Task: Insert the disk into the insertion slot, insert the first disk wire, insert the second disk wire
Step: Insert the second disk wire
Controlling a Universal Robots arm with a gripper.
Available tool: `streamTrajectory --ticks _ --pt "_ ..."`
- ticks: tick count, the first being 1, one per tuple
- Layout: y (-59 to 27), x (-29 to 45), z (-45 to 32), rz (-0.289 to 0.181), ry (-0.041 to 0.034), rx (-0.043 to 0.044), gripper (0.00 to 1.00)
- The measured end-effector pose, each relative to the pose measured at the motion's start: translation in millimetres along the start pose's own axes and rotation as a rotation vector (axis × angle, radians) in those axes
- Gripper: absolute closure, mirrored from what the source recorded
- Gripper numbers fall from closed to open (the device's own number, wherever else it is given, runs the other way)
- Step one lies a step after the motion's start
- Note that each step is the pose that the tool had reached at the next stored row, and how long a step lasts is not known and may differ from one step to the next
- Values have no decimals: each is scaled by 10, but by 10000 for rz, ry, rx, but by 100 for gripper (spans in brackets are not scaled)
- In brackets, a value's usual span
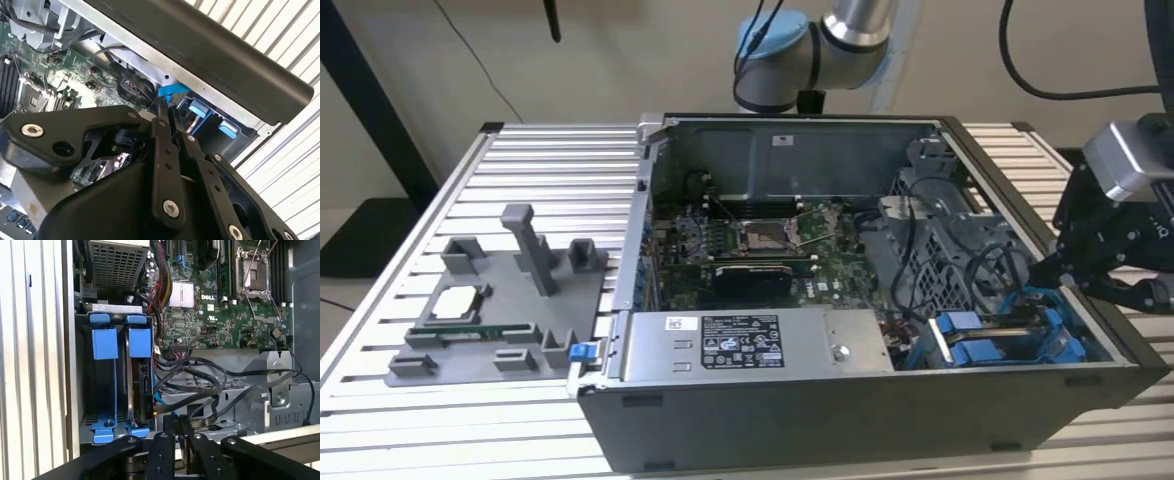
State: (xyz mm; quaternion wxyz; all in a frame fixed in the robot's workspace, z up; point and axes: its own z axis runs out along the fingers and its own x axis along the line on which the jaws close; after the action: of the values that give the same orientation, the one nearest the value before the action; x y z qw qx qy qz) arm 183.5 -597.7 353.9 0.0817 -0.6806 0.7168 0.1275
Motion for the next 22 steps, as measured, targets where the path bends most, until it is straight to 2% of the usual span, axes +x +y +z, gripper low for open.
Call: streamTrajectory --ticks 3,6,8,13,18,19,20,22 --pt "4 -11 -36 6 0 -9 100" --pt "17 -60 -158 6 1 -9 100" --pt "39 -95 -212 8 0 -9 100" --pt "123 -160 -234 9 48 -6 100" --pt "324 -181 -211 20 122 -25 100" --pt "368 -180 -209 25 185 -23 100" --pt "408 -178 -206 31 290 -18 100" --pt "477 -174 -202 49 628 2 100"
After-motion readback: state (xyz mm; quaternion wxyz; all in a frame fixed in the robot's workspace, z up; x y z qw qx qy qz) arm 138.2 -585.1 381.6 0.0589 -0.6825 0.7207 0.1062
